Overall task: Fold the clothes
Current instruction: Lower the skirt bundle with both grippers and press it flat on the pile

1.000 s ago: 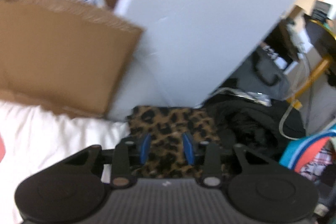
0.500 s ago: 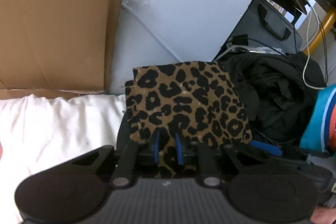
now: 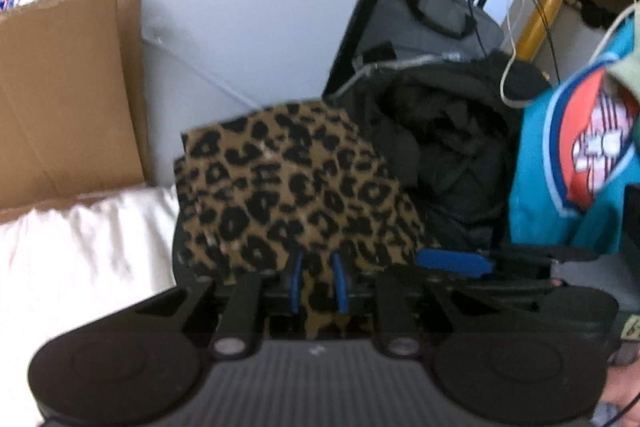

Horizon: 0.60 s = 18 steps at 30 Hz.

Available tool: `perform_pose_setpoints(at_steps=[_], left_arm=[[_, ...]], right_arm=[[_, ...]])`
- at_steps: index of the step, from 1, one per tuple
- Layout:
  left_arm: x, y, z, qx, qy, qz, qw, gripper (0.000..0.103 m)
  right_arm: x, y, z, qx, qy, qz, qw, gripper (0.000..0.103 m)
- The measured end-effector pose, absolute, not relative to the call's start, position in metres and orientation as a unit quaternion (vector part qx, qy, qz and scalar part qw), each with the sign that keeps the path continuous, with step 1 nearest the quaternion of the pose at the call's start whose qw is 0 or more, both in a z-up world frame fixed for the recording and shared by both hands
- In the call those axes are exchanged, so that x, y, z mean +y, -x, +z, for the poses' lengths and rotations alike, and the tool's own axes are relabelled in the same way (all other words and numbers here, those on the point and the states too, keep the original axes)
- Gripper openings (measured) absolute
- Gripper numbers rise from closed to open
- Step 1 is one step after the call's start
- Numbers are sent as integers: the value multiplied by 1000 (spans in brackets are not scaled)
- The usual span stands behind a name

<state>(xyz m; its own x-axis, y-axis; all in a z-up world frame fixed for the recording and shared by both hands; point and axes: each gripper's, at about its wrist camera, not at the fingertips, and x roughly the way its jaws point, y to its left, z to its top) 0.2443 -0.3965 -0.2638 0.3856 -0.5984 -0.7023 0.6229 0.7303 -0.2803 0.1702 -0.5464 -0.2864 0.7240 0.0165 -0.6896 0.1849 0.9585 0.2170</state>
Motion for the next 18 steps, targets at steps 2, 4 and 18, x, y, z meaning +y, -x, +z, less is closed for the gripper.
perform_pose_setpoints(at_steps=[2,4,18], left_arm=[[-393,-240,-269,418,-5,-362,833,19],[-388,-237,-272,417,5,-358,836,20],[-346,-198,-278,457,55,-321,828,26]], right_arm=[[-543,-164,-291,375,-138,-52,915,46],[-543,-155,-295,380,-146,-55,912,46],[-541,-109,-310,404,-141,-78,900,45]])
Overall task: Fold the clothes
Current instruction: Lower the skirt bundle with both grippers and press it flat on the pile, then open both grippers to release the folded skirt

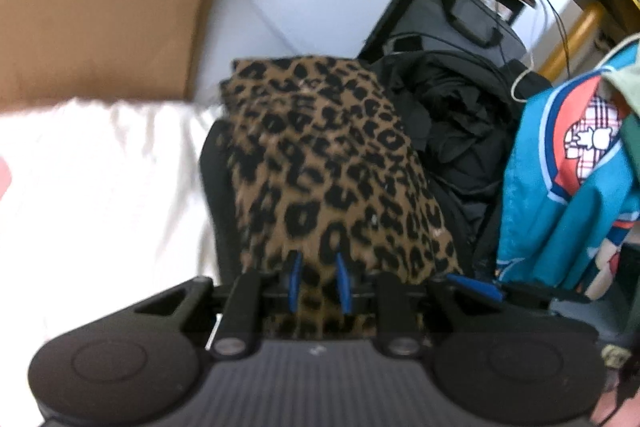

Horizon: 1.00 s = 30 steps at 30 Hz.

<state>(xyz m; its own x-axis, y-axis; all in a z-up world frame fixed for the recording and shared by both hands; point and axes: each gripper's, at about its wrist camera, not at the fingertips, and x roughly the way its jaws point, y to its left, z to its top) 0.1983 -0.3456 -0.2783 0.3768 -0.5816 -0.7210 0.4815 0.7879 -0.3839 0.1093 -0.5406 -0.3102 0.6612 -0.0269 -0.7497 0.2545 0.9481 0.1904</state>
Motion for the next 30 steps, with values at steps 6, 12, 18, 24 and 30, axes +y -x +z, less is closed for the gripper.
perform_pose_setpoints(at_steps=[6,12,18,24,30], left_arm=[[-329,-164,-285,474,45,-312,822,31],[-325,-137,-297,489,40,-304,817,44],[-327,-128,-316,513,44,-288,807,44],[-323,-122,-334,531,70,-264,802,47],[-319,-116,-338,539,93,-252,798,23]], right_arm=[[-538,-94,-307,415,-126,-88,897,45],[-528,-87,-295,405,-110,-77,905,45],[-517,-91,-294,405,-101,-58,907,45],[-517,-90,-309,428,-101,-61,896,45],[-515,-86,-319,448,-106,-67,885,45]])
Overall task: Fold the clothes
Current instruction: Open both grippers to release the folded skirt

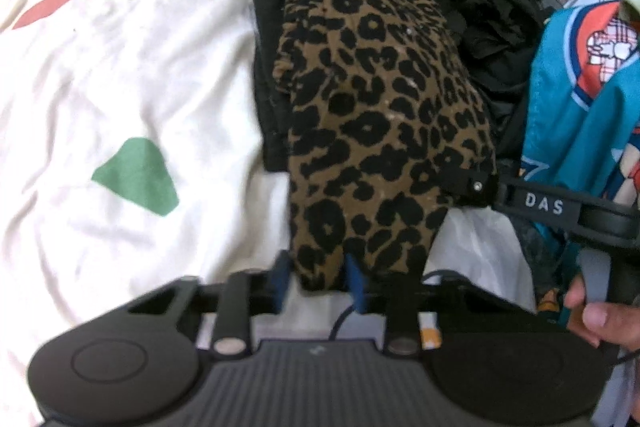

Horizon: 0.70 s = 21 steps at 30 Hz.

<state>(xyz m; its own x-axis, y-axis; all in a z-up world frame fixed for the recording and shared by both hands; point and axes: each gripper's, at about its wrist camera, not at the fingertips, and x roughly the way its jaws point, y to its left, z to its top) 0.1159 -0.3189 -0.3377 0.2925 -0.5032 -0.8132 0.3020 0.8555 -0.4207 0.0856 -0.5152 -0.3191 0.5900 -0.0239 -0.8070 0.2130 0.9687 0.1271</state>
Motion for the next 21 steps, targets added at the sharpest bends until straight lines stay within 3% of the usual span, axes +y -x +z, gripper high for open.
perform_pose_setpoints(at_steps=[11,12,16,17,18,21], left_arm=[[-295,-116,-325,567,113,-238,781,21],[-293,-117,-322,568,113,-235,781,24],[-284,-120,-302,569,108,-219,785,43],[-282,-121,-294,568,102,-216,788,54],[-280,-121,-287,567,93,-212,791,66],[-275,-125,-265,568,71,-192,797,77]], right_arm=[[-512,-80,-306,451,-150,-83,876,47],[-511,-80,-303,451,-154,-84,875,48],[-511,-80,-288,454,-178,-95,868,82],[-511,-79,-283,452,-184,-101,867,89],[-511,-79,-278,451,-186,-105,866,92],[-509,-78,-263,449,-192,-117,865,94]])
